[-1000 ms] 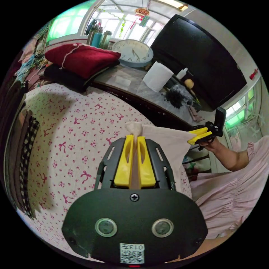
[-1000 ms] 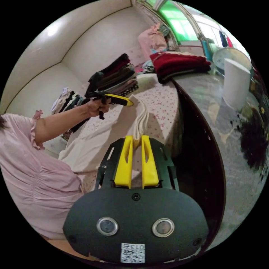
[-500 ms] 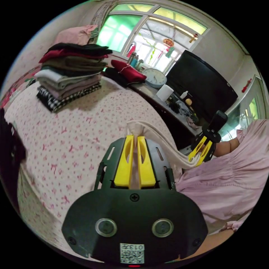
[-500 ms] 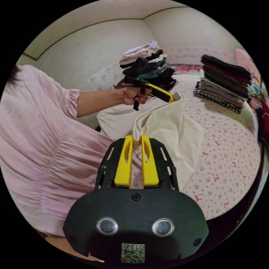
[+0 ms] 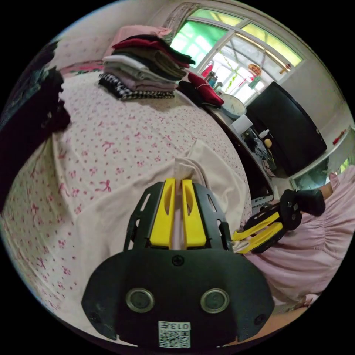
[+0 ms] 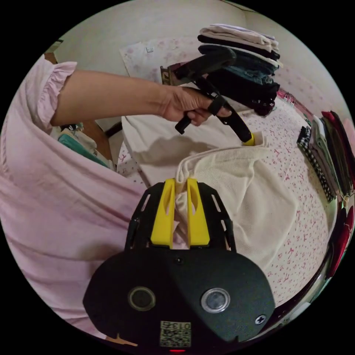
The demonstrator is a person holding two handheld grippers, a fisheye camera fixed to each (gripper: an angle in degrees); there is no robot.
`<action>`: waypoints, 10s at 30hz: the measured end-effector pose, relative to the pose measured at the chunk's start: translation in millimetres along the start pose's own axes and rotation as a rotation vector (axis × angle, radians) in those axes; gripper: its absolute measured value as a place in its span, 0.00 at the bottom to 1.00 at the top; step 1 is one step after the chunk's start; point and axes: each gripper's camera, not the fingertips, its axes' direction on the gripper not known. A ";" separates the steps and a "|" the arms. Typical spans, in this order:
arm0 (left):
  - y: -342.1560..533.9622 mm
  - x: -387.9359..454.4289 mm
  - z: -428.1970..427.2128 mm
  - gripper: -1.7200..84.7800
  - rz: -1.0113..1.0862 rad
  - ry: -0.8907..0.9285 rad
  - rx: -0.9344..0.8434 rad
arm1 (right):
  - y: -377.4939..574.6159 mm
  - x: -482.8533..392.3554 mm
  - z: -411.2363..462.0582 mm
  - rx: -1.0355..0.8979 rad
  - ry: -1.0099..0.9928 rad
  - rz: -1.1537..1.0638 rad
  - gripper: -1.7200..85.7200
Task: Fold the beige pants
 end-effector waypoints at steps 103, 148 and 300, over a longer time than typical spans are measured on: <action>132.9 51.6 -216.1 0.16 -0.448 -0.168 0.006 | 78.8 171.9 -89.5 -0.011 0.225 0.438 0.09; 204.3 196.6 -219.4 0.10 -0.592 -0.168 0.078 | 17.3 41.3 -77.1 -0.103 0.260 0.172 0.02; 67.2 281.7 -97.7 0.11 -0.252 -0.428 -0.053 | 138.2 127.4 -69.9 0.085 -0.021 0.333 0.05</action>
